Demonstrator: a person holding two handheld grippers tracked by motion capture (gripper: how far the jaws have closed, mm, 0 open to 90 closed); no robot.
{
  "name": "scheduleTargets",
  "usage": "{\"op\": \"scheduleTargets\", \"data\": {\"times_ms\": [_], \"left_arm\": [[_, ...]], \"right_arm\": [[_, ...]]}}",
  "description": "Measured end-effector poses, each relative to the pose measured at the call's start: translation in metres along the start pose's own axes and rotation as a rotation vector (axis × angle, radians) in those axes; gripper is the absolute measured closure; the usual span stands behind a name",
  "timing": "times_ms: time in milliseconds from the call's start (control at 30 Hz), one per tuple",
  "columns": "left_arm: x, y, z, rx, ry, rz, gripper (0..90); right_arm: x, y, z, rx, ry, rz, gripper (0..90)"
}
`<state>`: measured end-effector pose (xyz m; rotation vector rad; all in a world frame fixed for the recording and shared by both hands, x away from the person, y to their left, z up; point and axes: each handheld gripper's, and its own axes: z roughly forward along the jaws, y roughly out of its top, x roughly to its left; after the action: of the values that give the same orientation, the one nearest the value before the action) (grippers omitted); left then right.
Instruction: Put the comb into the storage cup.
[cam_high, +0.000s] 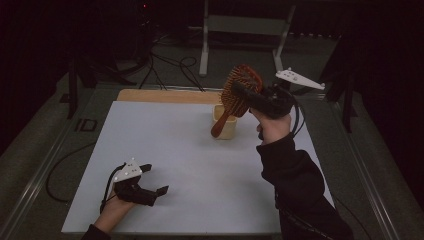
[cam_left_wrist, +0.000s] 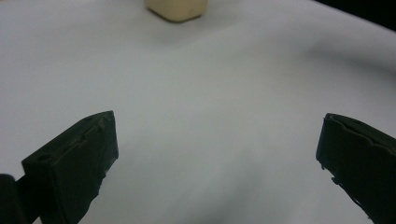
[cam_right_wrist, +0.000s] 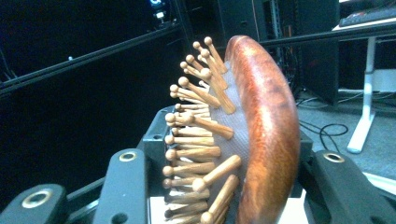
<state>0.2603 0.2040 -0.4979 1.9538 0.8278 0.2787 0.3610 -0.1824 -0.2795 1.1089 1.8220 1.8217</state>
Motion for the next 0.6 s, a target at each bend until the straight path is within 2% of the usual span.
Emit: {"op": "scheduleTargets", "data": {"times_ms": [300,600], "left_arm": [[0.001,-0.007,-0.009,-0.021,0.023,0.002,0.0],[0.002,-0.012,-0.013,-0.042,0.026,-0.006,0.0]], "right_arm": [[-0.01,0.015,0.006,-0.019,-0.035,-0.003,51.2],[-0.023,0.032,0.009,-0.054,-0.089,-0.021,51.1]]}}
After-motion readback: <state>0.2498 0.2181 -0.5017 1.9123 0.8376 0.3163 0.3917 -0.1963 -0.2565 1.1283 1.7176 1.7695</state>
